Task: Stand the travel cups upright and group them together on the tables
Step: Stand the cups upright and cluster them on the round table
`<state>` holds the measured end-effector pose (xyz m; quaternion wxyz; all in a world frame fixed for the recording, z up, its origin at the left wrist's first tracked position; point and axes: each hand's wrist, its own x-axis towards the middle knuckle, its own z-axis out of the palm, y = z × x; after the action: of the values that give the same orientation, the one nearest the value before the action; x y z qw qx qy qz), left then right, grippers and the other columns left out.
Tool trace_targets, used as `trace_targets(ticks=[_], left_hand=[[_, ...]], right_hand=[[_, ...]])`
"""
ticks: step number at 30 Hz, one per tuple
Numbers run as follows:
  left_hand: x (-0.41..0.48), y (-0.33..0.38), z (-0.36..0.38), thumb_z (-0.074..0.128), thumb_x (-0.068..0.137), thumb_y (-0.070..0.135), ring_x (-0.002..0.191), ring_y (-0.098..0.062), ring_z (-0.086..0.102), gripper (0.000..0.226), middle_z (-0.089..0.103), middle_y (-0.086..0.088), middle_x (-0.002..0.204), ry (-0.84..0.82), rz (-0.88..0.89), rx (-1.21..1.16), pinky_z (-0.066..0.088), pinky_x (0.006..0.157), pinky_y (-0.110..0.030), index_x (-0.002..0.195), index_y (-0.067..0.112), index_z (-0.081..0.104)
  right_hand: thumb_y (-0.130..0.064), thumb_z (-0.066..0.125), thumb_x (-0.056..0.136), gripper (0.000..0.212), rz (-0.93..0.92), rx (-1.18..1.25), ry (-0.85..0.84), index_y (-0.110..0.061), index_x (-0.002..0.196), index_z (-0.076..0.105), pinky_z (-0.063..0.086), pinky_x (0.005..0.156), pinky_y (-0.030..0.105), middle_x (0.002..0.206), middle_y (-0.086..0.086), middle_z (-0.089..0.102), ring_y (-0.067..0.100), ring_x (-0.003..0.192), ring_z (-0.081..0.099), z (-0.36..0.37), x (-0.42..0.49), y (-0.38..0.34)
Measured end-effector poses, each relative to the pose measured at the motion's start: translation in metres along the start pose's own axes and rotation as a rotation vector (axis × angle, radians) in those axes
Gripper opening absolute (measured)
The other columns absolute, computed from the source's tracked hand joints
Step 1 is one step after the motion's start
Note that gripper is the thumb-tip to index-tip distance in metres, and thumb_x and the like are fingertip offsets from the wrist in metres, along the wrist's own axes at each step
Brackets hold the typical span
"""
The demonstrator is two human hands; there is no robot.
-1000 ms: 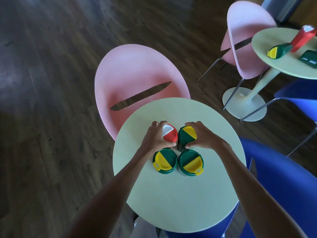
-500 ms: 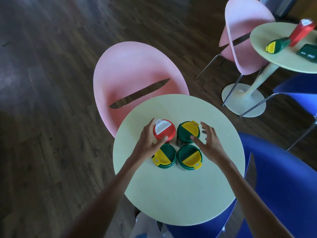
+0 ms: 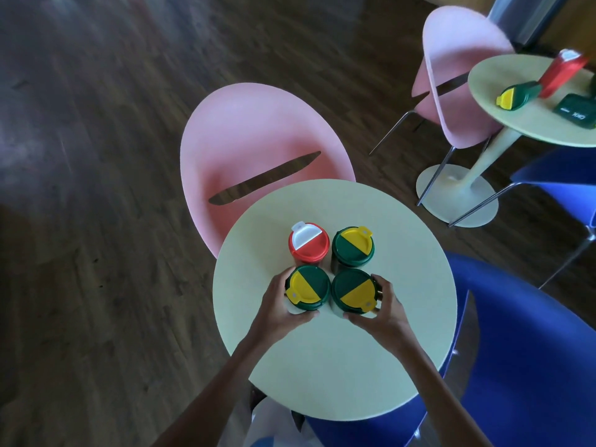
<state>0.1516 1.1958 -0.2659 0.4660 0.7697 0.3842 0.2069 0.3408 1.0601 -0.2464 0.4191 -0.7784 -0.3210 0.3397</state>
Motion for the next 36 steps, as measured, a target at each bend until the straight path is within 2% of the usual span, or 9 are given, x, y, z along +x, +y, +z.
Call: trace_targets(ticks=[2,8,15,20,23,27,30,33,36], left_hand=[[0.001,-0.002,0.000,0.088,0.058,0.036,0.117,0.001,0.047,0.089,0.050,0.012,0.128,0.008,-0.003,-0.004,0.046,0.092,-0.019,0.132,0.036,0.037],[0.005,-0.003,-0.003,0.089,0.058,0.033,0.116,-0.001,0.048,0.089,0.051,0.010,0.128,0.029,-0.024,-0.027,0.046,0.085,-0.011,0.132,0.026,0.041],[0.006,-0.004,-0.004,0.088,0.059,0.035,0.116,-0.001,0.046,0.090,0.049,0.007,0.128,-0.001,-0.006,-0.013,0.044,0.089,-0.012,0.133,0.028,0.038],[0.008,-0.003,-0.008,0.083,0.057,0.050,0.125,-0.002,0.038,0.102,0.037,0.009,0.135,-0.064,-0.023,0.026,0.041,0.100,-0.021,0.140,0.034,0.024],[0.011,0.000,-0.012,0.077,0.061,0.055,0.126,-0.004,0.040,0.104,0.037,0.008,0.137,0.066,-0.074,-0.032,0.042,0.100,-0.028,0.144,0.024,0.022],[0.046,0.022,-0.018,0.070,0.065,0.056,0.127,-0.011,0.038,0.093,0.040,0.000,0.136,0.177,-0.020,0.045,0.037,0.098,-0.026,0.140,0.017,0.032],[0.087,0.036,-0.021,0.072,0.058,0.058,0.121,-0.017,0.039,0.089,0.045,0.000,0.128,0.042,0.004,0.217,0.038,0.091,-0.026,0.133,0.022,0.041],[0.104,0.038,-0.019,0.084,0.058,0.044,0.109,-0.014,0.040,0.093,0.043,0.000,0.126,-0.118,-0.111,0.202,0.040,0.084,-0.028,0.135,0.028,0.035],[0.106,0.034,-0.014,0.086,0.057,0.041,0.115,-0.019,0.041,0.099,0.043,-0.003,0.131,-0.115,-0.121,0.216,0.038,0.083,-0.029,0.137,0.028,0.030]], right_hand=[[-0.016,0.088,0.061,0.088,-0.008,0.004,0.002,-0.019,0.132,0.037,0.048,0.083,0.016,0.119,-0.004,0.048,0.016,0.112,0.049,0.001,0.000,-0.001],[-0.016,0.088,0.061,0.089,-0.016,0.012,0.023,-0.018,0.133,0.037,0.051,0.091,0.029,0.120,-0.003,0.049,0.014,0.112,0.049,0.006,0.005,-0.003],[-0.022,0.088,0.062,0.093,-0.004,-0.026,0.013,-0.019,0.137,0.032,0.049,0.096,0.031,0.128,-0.001,0.047,0.014,0.116,0.046,0.009,0.006,0.001],[-0.036,0.086,0.062,0.105,0.027,-0.070,-0.042,-0.020,0.144,0.023,0.043,0.104,0.036,0.138,-0.002,0.039,0.011,0.124,0.040,0.004,0.008,0.002],[-0.044,0.078,0.066,0.098,0.050,0.031,0.060,-0.017,0.144,0.026,0.044,0.097,0.035,0.138,0.005,0.042,0.016,0.123,0.044,-0.005,0.013,-0.005],[-0.038,0.077,0.073,0.088,-0.010,-0.037,0.171,-0.018,0.143,0.028,0.044,0.098,0.036,0.139,0.007,0.042,0.017,0.122,0.045,-0.020,0.042,-0.028],[-0.040,0.079,0.071,0.095,-0.025,-0.198,0.071,-0.021,0.146,0.023,0.038,0.103,0.036,0.147,0.007,0.031,0.022,0.132,0.037,-0.028,0.072,-0.050],[-0.042,0.080,0.070,0.100,0.036,-0.288,-0.096,-0.026,0.147,0.020,0.038,0.097,0.033,0.147,0.007,0.026,0.026,0.133,0.036,-0.027,0.089,-0.064],[-0.039,0.082,0.067,0.102,0.050,-0.323,-0.145,-0.027,0.147,0.020,0.040,0.091,0.032,0.145,0.008,0.029,0.028,0.130,0.038,-0.020,0.095,-0.066]])
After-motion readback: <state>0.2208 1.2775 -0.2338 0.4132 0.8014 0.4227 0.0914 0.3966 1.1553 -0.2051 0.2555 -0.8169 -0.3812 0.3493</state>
